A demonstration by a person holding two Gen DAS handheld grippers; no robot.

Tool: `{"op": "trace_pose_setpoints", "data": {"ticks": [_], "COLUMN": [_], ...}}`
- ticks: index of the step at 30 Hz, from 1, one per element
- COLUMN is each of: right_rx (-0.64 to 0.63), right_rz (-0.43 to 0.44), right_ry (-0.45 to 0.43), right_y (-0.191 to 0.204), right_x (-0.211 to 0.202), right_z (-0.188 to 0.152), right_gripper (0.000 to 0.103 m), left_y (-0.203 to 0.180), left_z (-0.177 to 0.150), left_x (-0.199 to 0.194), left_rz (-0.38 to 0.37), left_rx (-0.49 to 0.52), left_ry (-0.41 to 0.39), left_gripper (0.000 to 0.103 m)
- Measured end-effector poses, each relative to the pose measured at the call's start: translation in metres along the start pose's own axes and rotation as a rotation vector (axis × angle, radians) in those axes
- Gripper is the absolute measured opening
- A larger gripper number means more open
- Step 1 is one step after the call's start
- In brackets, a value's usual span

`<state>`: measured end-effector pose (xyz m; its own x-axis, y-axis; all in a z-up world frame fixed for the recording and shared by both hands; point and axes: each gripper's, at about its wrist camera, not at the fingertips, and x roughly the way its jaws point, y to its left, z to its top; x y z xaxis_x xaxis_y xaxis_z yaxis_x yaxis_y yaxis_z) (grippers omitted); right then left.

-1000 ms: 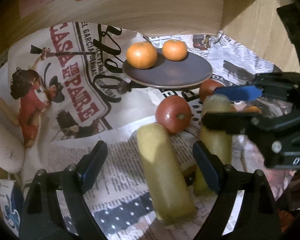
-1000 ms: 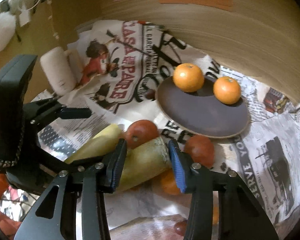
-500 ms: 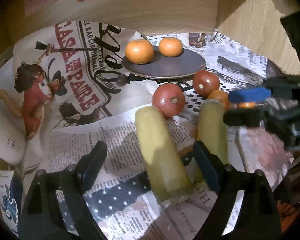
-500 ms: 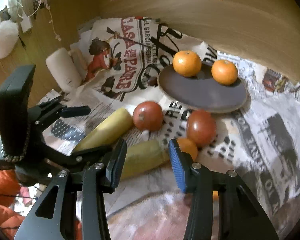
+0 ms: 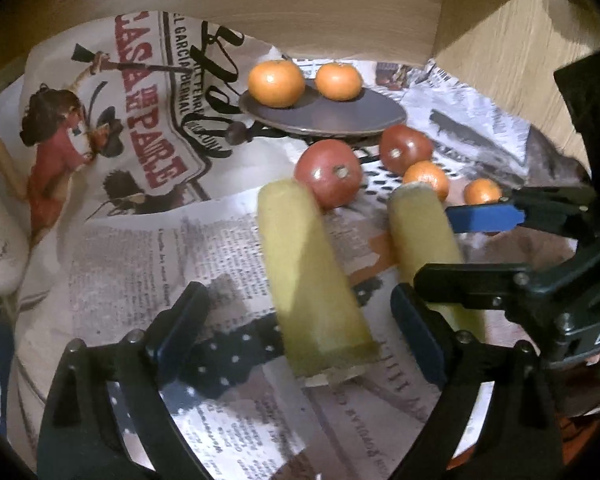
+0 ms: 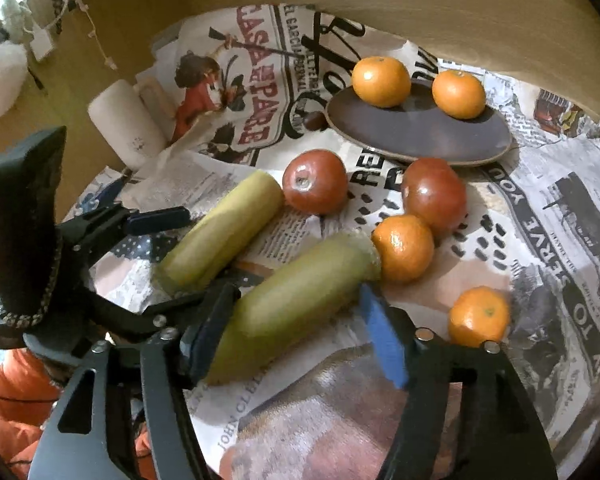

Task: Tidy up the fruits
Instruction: 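Close the left tool on a sugarcane piece while the right tool grasps the other piece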

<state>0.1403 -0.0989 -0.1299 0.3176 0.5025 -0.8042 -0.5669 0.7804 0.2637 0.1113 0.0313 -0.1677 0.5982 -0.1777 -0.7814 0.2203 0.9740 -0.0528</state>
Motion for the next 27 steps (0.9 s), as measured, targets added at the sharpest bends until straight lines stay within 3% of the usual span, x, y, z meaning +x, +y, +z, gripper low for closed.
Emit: {"op": "trace_pose_setpoints", "data": {"ticks": [6,13,19,24,27], "right_rx": [0.044,-0.021,-0.132,-0.168,-0.153], "right_rz": [0.056,0.024,-0.011,-0.071,-0.073], "right_ry": [0.031,0.027,0.063,0.072,0.065], "right_y": [-0.005,0.001,0.007,0.002,-0.004], "right_x": [0.014,0.017,0.010,0.003,-0.001], "right_z": [0.003,0.008,0.006,0.003,0.002], "right_gripper": [0.064,0.057,0.041,0.035,0.035], "left_y": [0.007,0.026,0.018,0.013,0.016], "left_z": [-0.005,0.002,0.012,0.017,0.014], "left_x": [-0.007,-0.008,0.007,0.013,0.009], "left_rz": [0.008,-0.020,-0.024,-0.057,-0.054], "left_rx": [0.013,-0.074,-0.062,-0.058,-0.058], "left_ry": [-0.006,-0.012,-0.006,0.003,0.008], "left_gripper": [0.093,0.093,0.072,0.039,0.037]}}
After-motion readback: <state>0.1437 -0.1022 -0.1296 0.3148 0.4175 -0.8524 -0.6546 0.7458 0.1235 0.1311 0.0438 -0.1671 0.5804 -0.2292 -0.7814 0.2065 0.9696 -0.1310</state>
